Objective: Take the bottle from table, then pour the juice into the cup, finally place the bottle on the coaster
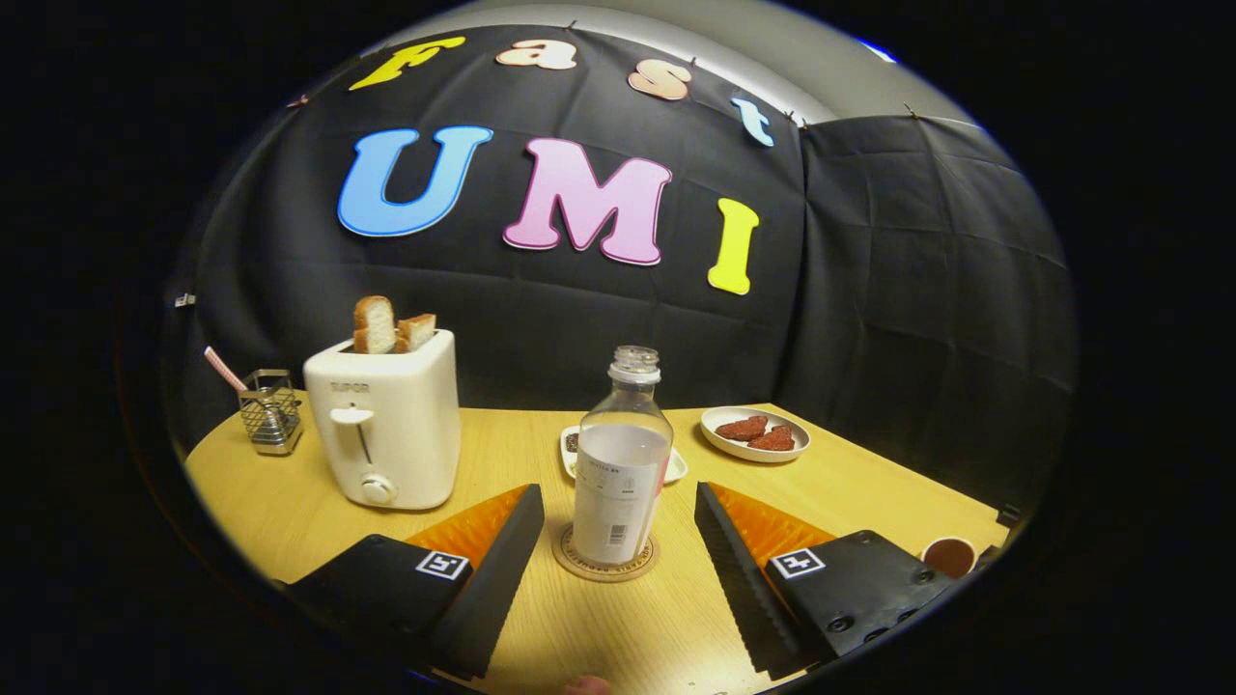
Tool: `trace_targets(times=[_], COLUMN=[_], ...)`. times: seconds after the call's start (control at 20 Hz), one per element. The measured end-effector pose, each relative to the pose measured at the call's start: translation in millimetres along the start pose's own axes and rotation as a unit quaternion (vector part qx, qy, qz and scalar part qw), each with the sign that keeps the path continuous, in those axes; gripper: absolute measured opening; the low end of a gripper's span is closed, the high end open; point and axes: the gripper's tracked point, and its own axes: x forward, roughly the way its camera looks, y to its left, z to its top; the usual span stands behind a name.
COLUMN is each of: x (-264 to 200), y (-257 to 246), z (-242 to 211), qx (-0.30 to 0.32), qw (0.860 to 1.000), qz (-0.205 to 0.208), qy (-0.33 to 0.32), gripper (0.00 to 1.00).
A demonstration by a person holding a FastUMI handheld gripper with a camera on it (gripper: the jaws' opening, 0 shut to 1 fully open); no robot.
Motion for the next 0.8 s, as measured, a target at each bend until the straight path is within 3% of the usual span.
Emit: trace_targets(times=[0.45, 0.8], x=[-101.8, -160.0], y=[35.4, 23.9], z=[57.3, 122.6], qx=[0.012, 0.044], qw=[0.994, 0.987], qz=[0.109, 0.145], qy=[-0.028, -0.05], gripper=[0.96, 0.97])
